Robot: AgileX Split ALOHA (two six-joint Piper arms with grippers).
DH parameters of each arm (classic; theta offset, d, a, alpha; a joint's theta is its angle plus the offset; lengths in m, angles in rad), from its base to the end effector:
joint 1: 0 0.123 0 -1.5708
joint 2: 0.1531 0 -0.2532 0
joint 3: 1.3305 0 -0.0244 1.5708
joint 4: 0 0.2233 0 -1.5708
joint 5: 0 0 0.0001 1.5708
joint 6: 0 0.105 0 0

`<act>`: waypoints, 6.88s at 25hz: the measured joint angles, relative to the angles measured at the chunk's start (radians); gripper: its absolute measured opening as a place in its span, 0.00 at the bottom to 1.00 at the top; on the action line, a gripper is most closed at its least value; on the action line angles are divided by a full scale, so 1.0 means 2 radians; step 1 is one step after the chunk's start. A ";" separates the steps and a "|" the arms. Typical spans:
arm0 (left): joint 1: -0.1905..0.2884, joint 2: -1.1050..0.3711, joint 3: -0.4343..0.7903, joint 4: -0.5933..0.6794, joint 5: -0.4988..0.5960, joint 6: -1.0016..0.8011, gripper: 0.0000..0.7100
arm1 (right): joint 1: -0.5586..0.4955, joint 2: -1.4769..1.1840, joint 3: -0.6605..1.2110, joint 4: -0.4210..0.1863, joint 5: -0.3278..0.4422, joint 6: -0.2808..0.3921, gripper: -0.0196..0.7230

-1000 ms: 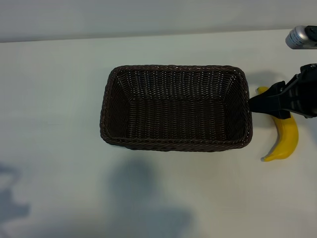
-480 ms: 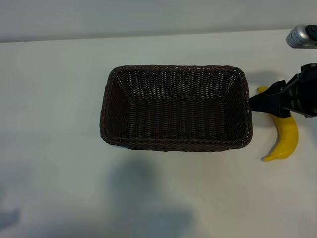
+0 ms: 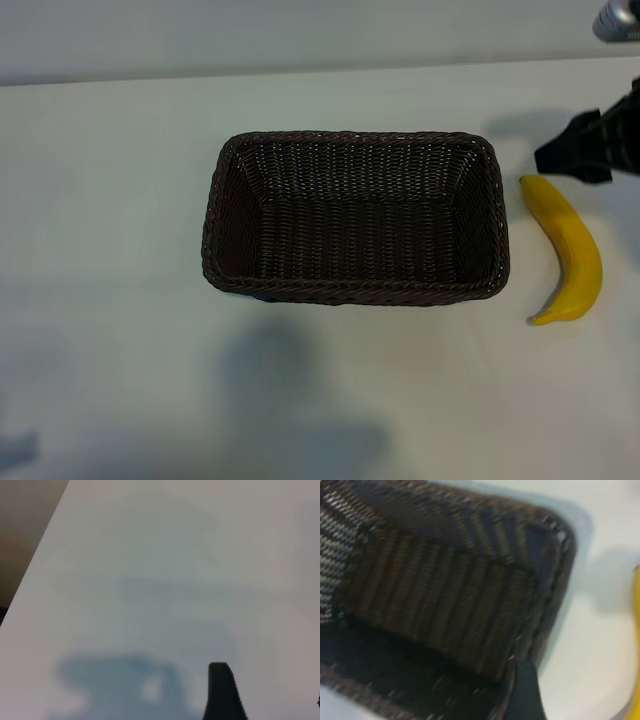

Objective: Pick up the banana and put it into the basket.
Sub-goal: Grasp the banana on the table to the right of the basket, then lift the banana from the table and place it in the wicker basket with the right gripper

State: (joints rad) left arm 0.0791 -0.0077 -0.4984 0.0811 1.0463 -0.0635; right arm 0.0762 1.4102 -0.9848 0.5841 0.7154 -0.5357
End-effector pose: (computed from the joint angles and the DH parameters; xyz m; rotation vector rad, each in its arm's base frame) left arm 0.0145 0.0085 0.2590 -0.1474 2.0174 0.1066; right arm 0.2688 0.0587 0.2446 -0.3319 2.4818 0.4692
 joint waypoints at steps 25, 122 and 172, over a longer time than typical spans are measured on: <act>0.000 0.000 0.000 0.000 0.000 0.000 0.68 | 0.000 0.172 -0.110 -0.237 0.128 0.257 0.79; 0.000 0.000 0.000 0.000 0.000 0.000 0.68 | 0.182 0.268 -0.354 -0.266 0.254 0.207 0.60; 0.000 0.000 0.000 0.000 0.000 0.000 0.68 | 0.316 0.356 -0.368 -0.323 0.126 -0.182 0.72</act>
State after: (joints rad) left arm 0.0791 -0.0077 -0.4984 0.0811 1.0454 -0.0626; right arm 0.7075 2.1221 -1.7217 -0.0624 0.9669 -0.9003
